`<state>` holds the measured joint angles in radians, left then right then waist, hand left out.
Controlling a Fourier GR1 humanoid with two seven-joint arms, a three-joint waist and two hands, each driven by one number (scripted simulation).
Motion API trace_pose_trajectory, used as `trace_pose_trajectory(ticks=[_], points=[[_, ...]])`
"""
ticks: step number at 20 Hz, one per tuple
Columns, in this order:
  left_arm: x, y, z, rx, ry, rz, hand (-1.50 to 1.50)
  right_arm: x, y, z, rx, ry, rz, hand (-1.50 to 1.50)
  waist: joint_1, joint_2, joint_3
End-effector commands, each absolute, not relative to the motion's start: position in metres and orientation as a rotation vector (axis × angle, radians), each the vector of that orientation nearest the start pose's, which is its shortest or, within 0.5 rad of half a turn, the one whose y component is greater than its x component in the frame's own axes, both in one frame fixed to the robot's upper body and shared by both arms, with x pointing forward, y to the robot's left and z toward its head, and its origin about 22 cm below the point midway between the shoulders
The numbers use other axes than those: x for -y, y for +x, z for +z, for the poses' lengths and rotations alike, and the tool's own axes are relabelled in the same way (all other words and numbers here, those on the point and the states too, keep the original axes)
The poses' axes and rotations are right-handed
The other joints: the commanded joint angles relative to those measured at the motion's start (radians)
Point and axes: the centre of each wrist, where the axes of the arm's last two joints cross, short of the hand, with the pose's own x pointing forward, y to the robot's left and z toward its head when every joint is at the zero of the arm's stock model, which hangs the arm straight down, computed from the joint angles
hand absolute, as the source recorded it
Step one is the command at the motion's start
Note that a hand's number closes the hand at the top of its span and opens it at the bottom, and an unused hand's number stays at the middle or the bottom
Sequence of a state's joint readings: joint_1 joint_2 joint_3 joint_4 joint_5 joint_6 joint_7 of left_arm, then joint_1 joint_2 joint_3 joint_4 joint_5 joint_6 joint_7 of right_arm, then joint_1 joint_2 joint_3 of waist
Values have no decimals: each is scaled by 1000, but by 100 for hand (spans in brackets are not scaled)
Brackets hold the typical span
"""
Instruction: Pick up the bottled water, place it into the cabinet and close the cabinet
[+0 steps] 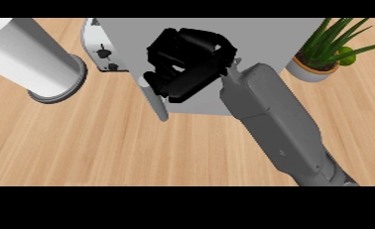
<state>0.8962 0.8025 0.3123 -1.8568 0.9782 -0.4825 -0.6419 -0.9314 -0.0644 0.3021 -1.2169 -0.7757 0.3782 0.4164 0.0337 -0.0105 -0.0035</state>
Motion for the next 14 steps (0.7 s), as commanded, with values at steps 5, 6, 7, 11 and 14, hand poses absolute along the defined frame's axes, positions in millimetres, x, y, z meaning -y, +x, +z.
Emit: trace_pose_trajectory(ticks=[5, 6, 7, 11, 14], points=[[-441, 45, 82, 1869, -192, 85, -150, 68, 392, 232, 1597, 860, 605, -150, -9, 14, 2], [-437, 44, 80, 1873, -204, 95, -150, 83, 399, 237, 1613, 847, 597, -150, -1, 17, 2], [-443, 48, 87, 1879, -202, 88, -150, 71, 395, 240, 1634, 822, 601, -150, -1, 17, 2], [-444, 49, 91, 1862, -193, 51, -150, 66, 393, 243, 1643, 814, 547, -150, 4, 13, 3], [-433, 60, 86, 1867, -244, 33, -150, 57, 394, 245, 1659, 800, 568, -150, 6, 20, 2]])
